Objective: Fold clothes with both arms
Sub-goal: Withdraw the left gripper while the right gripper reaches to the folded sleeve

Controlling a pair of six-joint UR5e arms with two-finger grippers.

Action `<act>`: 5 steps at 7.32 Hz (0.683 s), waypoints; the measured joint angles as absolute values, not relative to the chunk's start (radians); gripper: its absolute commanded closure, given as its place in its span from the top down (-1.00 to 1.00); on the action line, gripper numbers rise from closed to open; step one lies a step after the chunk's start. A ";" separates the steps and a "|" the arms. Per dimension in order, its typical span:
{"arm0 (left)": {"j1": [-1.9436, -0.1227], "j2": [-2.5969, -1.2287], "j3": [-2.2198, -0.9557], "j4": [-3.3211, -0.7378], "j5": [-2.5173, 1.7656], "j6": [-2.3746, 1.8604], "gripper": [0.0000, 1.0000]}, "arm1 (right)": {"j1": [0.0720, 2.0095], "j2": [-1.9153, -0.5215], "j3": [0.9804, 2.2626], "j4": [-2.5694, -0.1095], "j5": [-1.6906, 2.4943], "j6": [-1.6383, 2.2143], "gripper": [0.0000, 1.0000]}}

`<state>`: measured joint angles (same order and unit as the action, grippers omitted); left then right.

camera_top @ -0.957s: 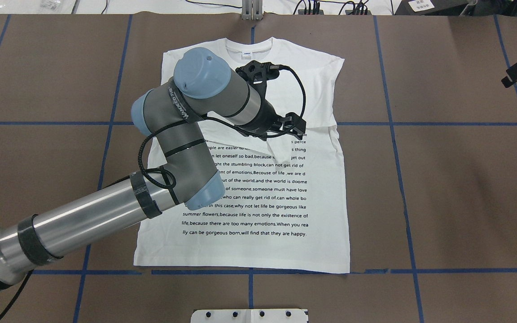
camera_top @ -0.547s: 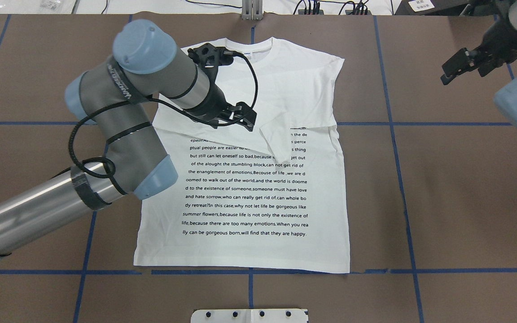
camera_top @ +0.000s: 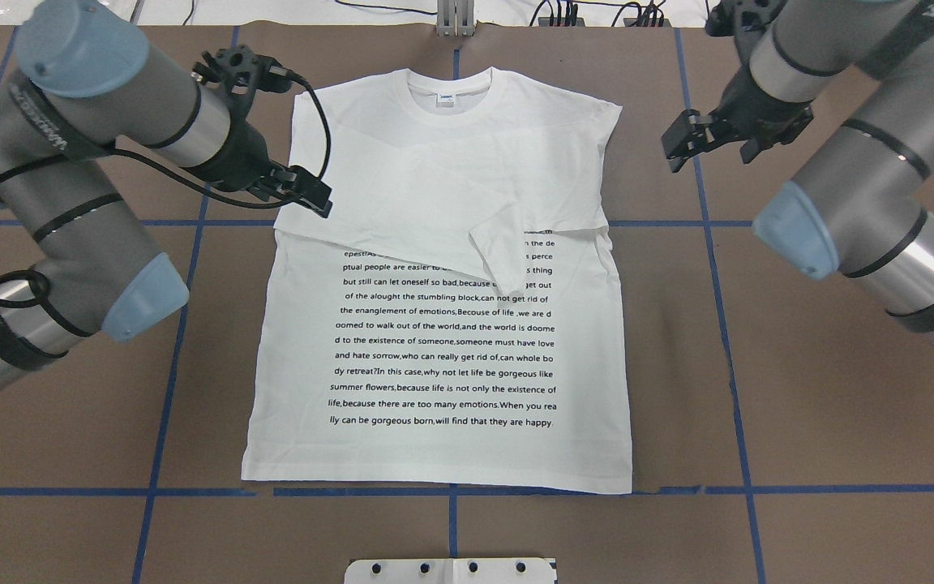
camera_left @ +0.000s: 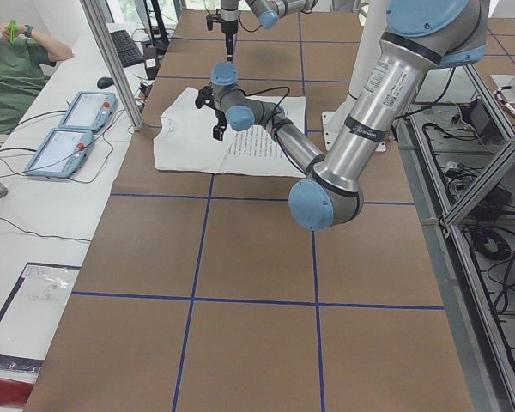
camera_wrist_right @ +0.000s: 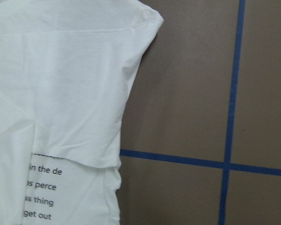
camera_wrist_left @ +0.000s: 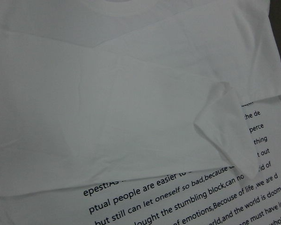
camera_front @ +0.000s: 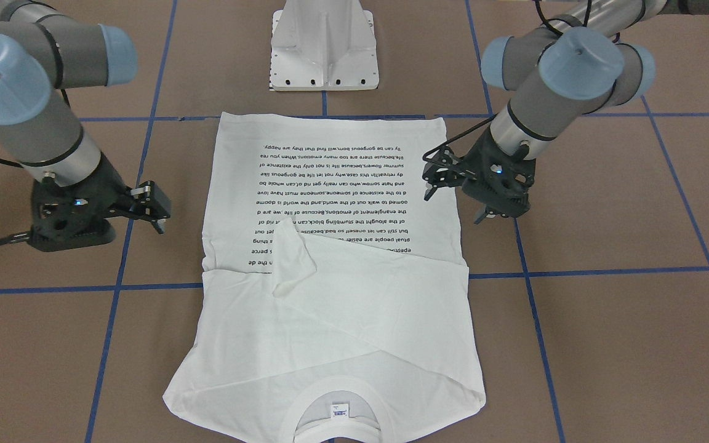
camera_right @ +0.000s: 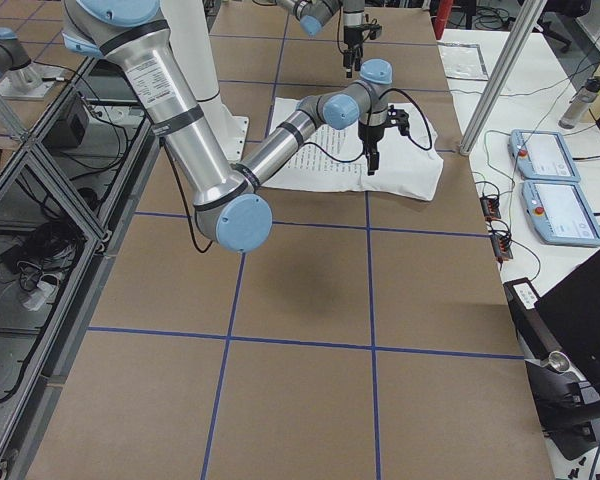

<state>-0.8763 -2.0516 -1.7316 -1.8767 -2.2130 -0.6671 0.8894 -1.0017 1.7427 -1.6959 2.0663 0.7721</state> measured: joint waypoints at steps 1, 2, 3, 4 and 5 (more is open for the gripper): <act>-0.908 -2.013 -1.742 -1.880 -2.246 -0.612 1.00 | 0.841 -0.934 1.687 -1.696 2.030 0.838 1.00; -0.932 -1.990 -1.747 -1.882 -2.267 -0.575 1.00 | 0.787 -0.855 1.606 -1.695 1.982 0.911 0.98; -0.942 -1.980 -1.749 -1.883 -2.276 -0.559 1.00 | 0.744 -0.772 1.513 -1.692 1.938 0.974 0.95; -0.945 -1.976 -1.750 -1.884 -2.280 -0.553 1.00 | 0.710 -0.689 1.410 -1.688 1.902 1.024 0.91; -0.946 -1.975 -1.750 -1.884 -2.281 -0.552 1.00 | 0.679 -0.625 1.316 -1.663 1.860 1.065 0.87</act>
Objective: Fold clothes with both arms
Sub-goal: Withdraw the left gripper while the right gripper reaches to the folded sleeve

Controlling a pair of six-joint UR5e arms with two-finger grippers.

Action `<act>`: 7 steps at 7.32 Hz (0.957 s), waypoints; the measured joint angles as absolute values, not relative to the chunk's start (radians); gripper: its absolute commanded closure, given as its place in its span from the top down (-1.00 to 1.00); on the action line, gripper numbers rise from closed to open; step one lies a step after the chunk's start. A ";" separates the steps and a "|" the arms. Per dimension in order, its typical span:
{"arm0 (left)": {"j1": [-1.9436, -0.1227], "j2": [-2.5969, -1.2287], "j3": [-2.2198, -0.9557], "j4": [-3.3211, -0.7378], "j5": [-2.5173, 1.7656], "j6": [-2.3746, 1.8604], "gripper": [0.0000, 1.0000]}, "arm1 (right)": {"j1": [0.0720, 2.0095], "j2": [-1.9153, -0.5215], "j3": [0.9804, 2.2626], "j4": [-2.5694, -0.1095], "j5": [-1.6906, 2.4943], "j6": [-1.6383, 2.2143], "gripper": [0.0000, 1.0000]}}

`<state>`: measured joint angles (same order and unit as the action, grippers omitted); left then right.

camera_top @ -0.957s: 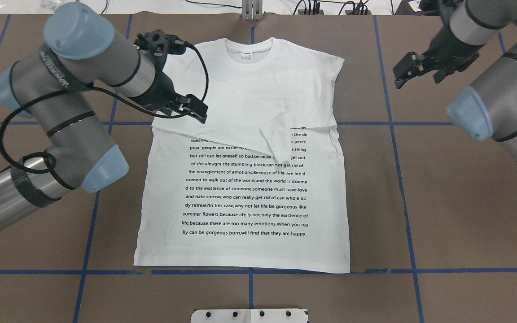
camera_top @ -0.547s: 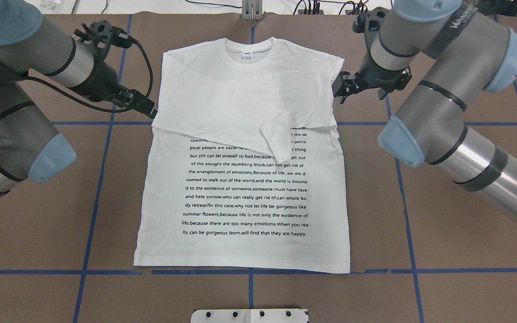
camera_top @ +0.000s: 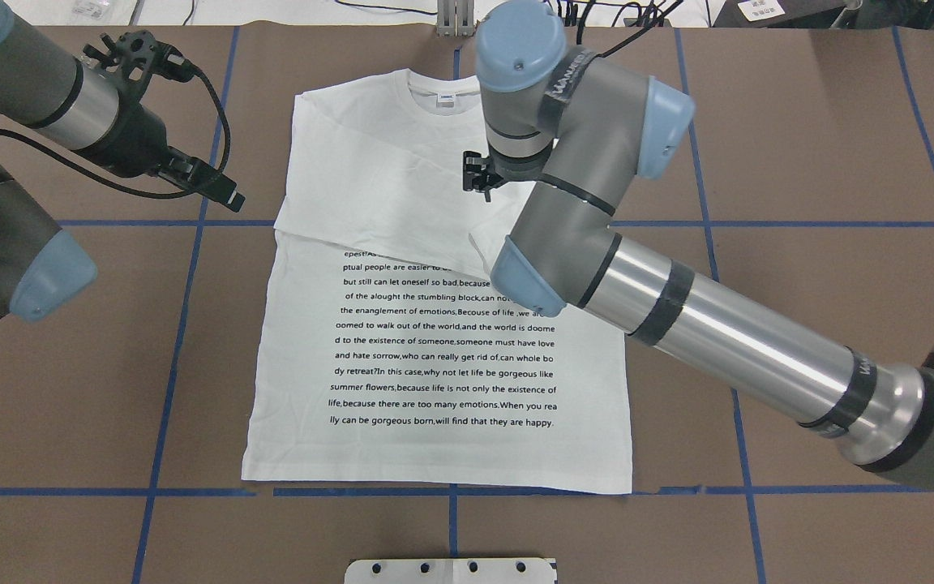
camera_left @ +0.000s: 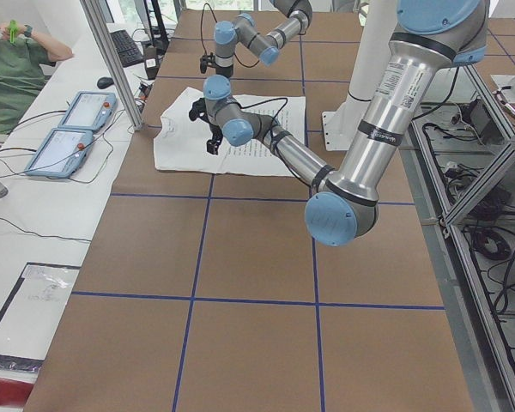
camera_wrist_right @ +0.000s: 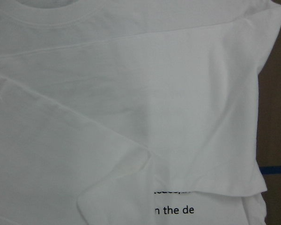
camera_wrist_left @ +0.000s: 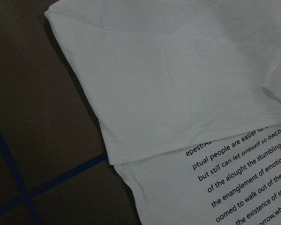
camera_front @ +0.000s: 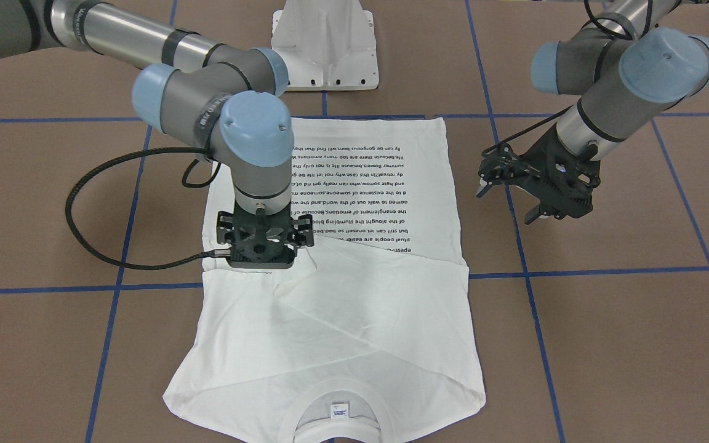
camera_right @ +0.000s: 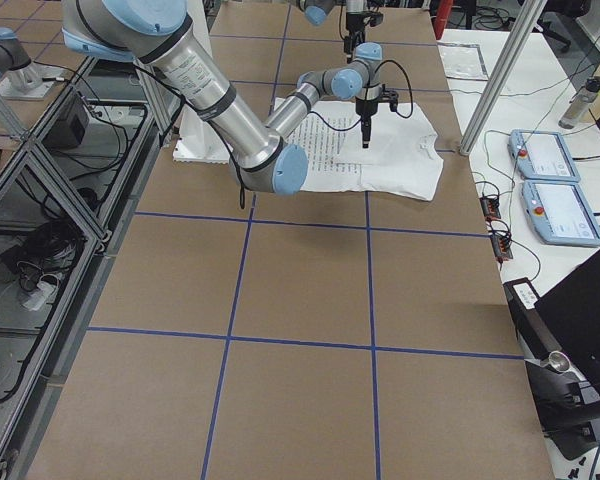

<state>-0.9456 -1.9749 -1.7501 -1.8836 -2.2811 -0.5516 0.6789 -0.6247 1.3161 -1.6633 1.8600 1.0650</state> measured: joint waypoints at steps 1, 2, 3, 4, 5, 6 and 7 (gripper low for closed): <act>-0.945 -1.975 -1.750 -1.884 -2.281 -0.551 1.00 | 0.650 -0.592 1.236 -1.603 1.821 1.104 0.84; -0.945 -1.974 -1.750 -1.884 -2.281 -0.551 1.00 | 0.626 -0.572 1.167 -1.540 1.784 1.132 0.77; -0.945 -1.973 -1.750 -1.884 -2.281 -0.552 1.00 | 0.611 -0.559 1.125 -1.505 1.756 1.145 0.77; -0.945 -1.973 -1.750 -1.884 -2.281 -0.554 1.00 | 0.601 -0.554 1.107 -1.492 1.742 1.150 0.73; -0.945 -1.973 -1.750 -1.884 -2.281 -0.555 1.00 | 0.590 -0.553 1.099 -1.487 1.732 1.151 0.57; -0.945 -1.973 -1.750 -1.884 -2.280 -0.556 1.00 | 0.580 -0.553 1.093 -1.485 1.720 1.152 0.40; -0.945 -1.973 -1.750 -1.884 -2.280 -0.556 1.00 | 0.572 -0.552 1.089 -1.483 1.708 1.153 0.10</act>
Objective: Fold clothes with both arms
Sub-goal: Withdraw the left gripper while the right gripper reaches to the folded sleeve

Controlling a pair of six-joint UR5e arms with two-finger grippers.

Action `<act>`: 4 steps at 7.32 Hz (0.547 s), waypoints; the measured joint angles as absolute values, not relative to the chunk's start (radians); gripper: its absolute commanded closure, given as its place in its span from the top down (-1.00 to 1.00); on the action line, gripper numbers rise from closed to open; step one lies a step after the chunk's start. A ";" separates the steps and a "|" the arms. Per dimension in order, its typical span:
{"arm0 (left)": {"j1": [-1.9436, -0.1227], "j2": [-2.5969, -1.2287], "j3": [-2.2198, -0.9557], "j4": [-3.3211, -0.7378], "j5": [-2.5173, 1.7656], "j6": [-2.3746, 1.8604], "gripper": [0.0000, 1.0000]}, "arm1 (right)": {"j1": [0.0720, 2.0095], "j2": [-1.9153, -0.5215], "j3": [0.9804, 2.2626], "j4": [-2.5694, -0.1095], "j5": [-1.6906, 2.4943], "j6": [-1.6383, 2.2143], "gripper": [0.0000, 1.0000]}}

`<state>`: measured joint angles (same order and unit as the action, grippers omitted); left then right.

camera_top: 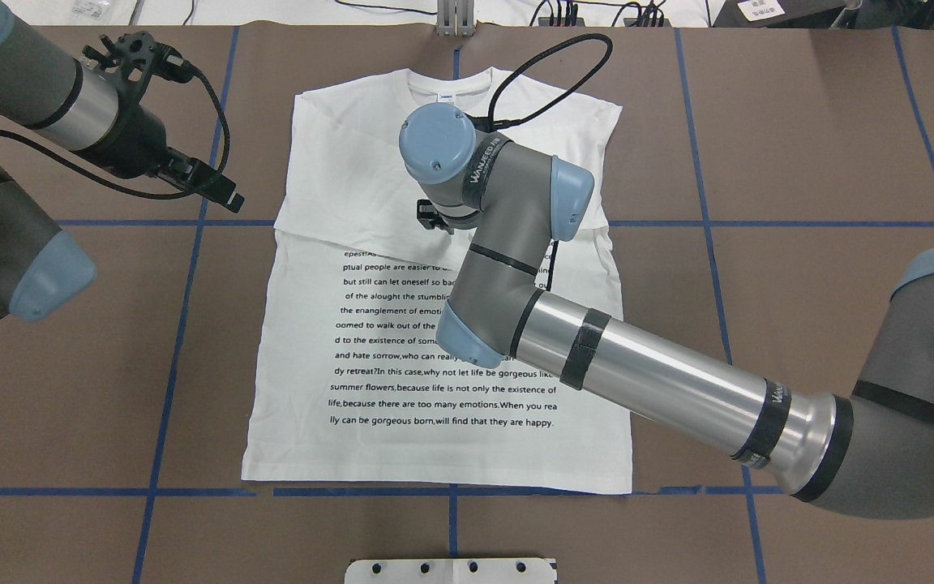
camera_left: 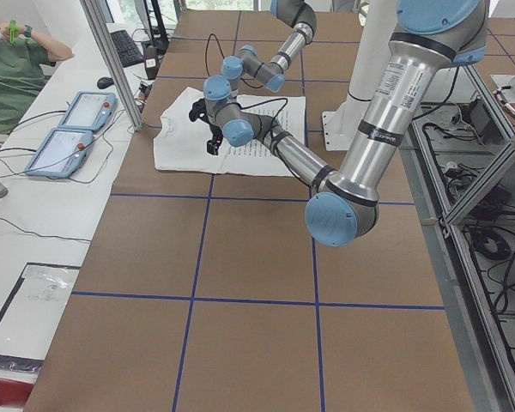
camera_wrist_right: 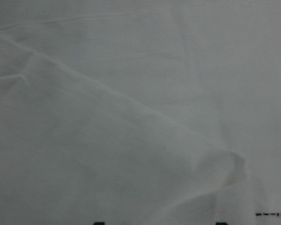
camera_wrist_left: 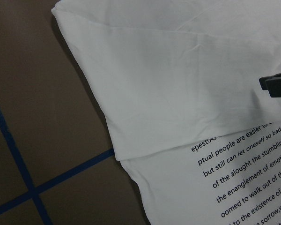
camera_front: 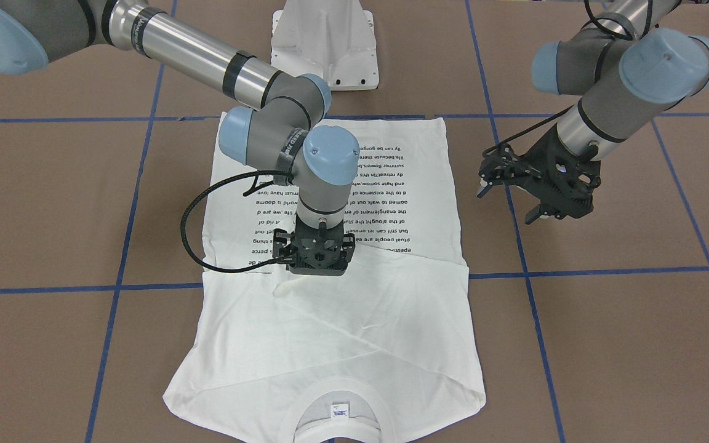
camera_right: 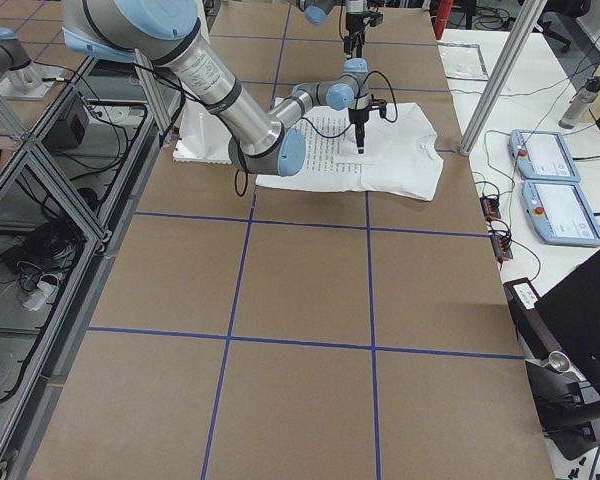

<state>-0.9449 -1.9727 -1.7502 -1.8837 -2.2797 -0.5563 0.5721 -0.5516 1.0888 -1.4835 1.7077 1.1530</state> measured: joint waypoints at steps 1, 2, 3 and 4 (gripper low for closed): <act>-0.945 -1.973 -1.750 -1.884 -2.280 -0.557 1.00 | 0.568 -0.551 1.087 -1.483 1.702 1.153 0.08; -0.945 -1.973 -1.750 -1.884 -2.280 -0.557 1.00 | 0.567 -0.551 1.085 -1.483 1.699 1.153 0.08; -0.945 -1.973 -1.750 -1.884 -2.280 -0.557 1.00 | 0.567 -0.551 1.085 -1.483 1.699 1.152 0.02; -0.945 -1.973 -1.750 -1.884 -2.280 -0.557 1.00 | 0.566 -0.551 1.085 -1.483 1.698 1.150 -0.02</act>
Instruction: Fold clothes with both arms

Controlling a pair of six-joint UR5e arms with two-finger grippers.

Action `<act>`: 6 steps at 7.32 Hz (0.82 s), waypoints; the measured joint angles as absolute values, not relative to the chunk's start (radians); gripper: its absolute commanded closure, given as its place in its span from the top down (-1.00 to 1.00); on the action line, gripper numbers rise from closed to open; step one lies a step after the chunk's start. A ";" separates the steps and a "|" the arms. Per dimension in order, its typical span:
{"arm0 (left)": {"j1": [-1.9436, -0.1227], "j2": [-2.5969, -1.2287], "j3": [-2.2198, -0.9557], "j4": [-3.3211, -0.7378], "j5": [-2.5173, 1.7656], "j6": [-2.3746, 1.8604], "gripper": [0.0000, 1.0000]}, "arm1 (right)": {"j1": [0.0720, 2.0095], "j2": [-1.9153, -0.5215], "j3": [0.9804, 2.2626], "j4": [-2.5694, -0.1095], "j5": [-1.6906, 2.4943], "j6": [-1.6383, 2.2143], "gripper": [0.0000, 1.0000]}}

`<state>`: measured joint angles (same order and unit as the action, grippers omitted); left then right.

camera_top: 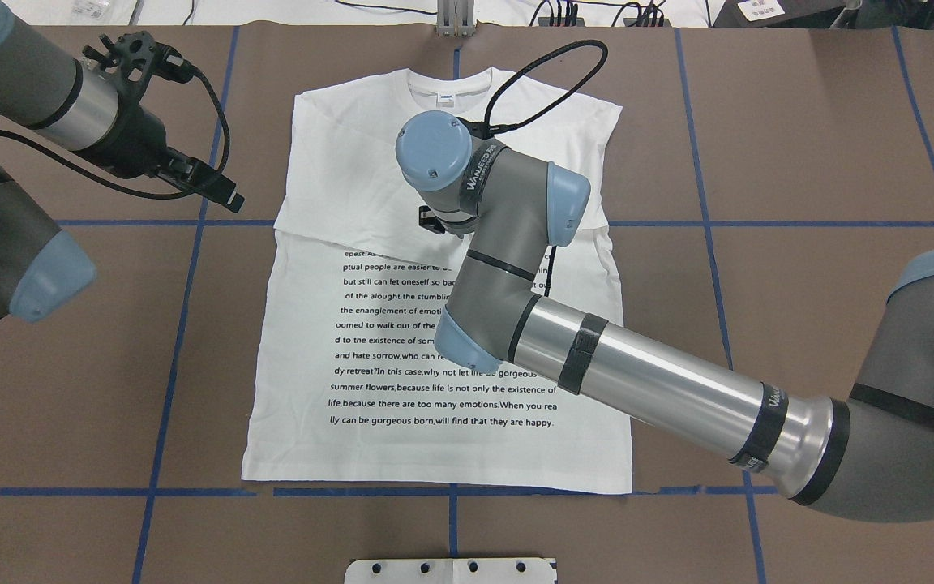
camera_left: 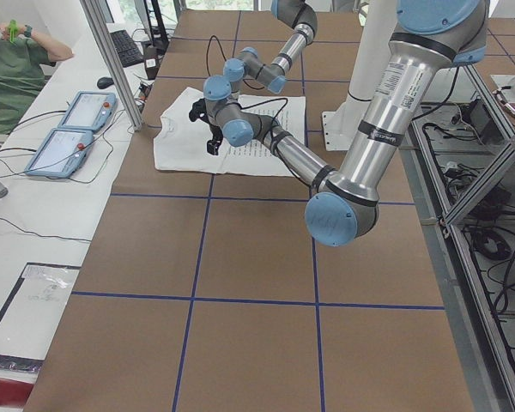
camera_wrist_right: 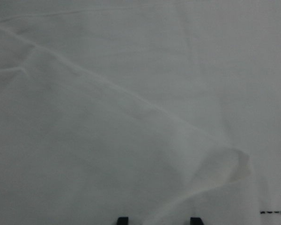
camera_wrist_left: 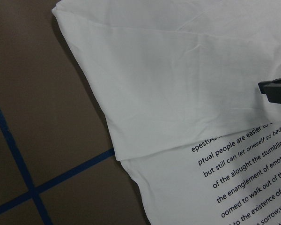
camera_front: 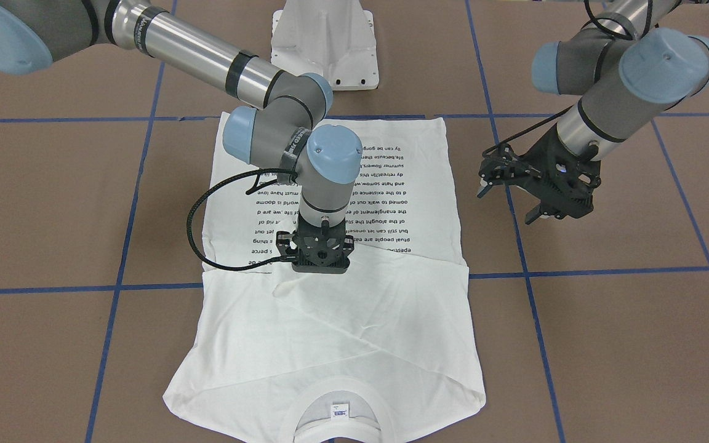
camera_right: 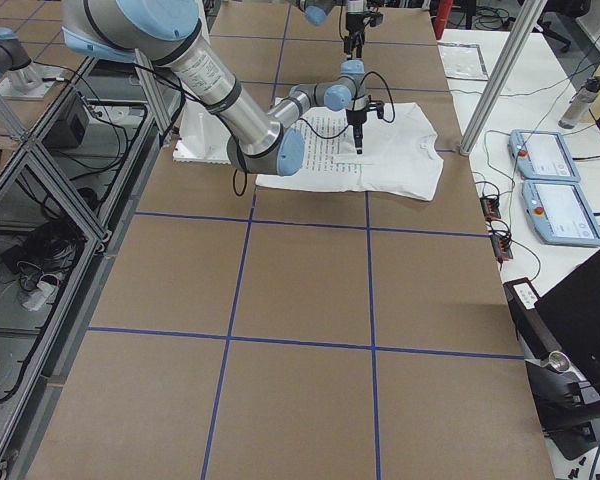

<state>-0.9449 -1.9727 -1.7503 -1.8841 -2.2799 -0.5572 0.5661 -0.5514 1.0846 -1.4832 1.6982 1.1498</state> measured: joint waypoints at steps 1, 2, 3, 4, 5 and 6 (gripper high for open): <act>-0.945 -1.973 -1.751 -1.884 -2.280 -0.557 1.00 | 0.566 -0.551 1.085 -1.484 1.698 1.145 -0.11; -0.945 -1.972 -1.752 -1.884 -2.280 -0.558 1.00 | 0.566 -0.552 1.085 -1.484 1.698 1.142 -0.25; -0.945 -1.972 -1.753 -1.884 -2.280 -0.558 1.00 | 0.566 -0.553 1.085 -1.485 1.698 1.141 -0.51; -0.945 -1.972 -1.753 -1.884 -2.280 -0.559 1.00 | 0.566 -0.553 1.085 -1.485 1.699 1.140 -1.00; -0.945 -1.972 -1.754 -1.884 -2.280 -0.559 1.00 | 0.566 -0.554 1.085 -1.485 1.699 1.139 -1.00; -0.944 -1.972 -1.755 -1.884 -2.280 -0.560 1.00 | 0.566 -0.556 1.087 -1.487 1.700 1.143 -1.00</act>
